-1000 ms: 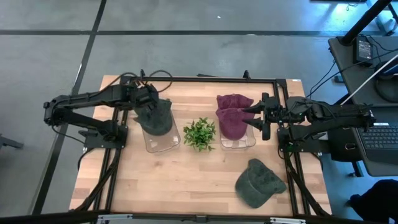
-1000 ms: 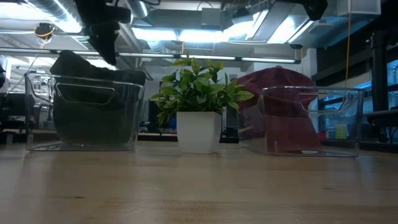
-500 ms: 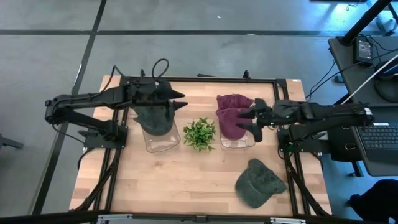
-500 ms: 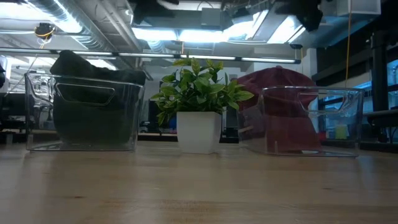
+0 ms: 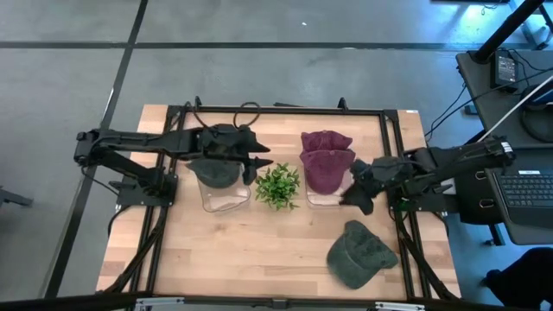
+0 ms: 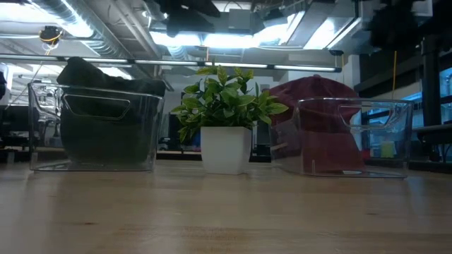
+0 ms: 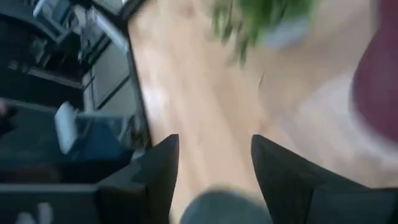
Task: Pick & Place hat
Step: Put the black cap into the left transparent bin
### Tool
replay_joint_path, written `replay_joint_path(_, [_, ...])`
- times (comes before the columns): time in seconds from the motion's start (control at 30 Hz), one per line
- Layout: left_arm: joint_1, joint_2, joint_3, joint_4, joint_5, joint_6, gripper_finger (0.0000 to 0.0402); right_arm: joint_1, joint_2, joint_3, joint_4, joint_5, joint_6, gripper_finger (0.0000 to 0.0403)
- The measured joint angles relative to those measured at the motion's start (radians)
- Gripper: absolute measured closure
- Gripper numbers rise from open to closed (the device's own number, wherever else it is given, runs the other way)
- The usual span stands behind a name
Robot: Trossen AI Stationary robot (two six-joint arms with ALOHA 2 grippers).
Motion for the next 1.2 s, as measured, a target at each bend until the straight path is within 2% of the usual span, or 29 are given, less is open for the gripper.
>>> replay_joint_path(0.17, [-0.023,0.050,0.000,0.095,0.003,-0.013,0.0212,0.115,0.000,0.000,-0.081,-0.093,0.207,0.0218])
replay_joint_path(0.47, [-0.035,0.068,0.000,0.232,0.006,-0.016,0.0212,0.339,0.048,0.000,-0.273,-0.058,0.671,0.0224])
replay_joint_path(0.57, [-0.035,0.067,0.000,0.262,0.007,-0.008,0.0212,0.413,0.098,0.000,-0.317,-0.057,0.766,0.0224])
replay_joint_path(0.8, [-0.025,0.067,0.000,0.268,0.002,0.025,0.0212,0.520,0.242,0.000,-0.262,-0.087,0.836,0.0224])
replay_joint_path(1.0, [-0.011,0.067,0.000,0.268,0.002,0.027,0.0210,0.532,0.343,0.001,-0.256,-0.268,0.897,0.0224])
replay_joint_path(1.2, [0.002,0.067,0.000,0.268,0.001,0.027,0.0212,0.555,0.409,0.001,-0.284,-0.265,0.883,0.0203])
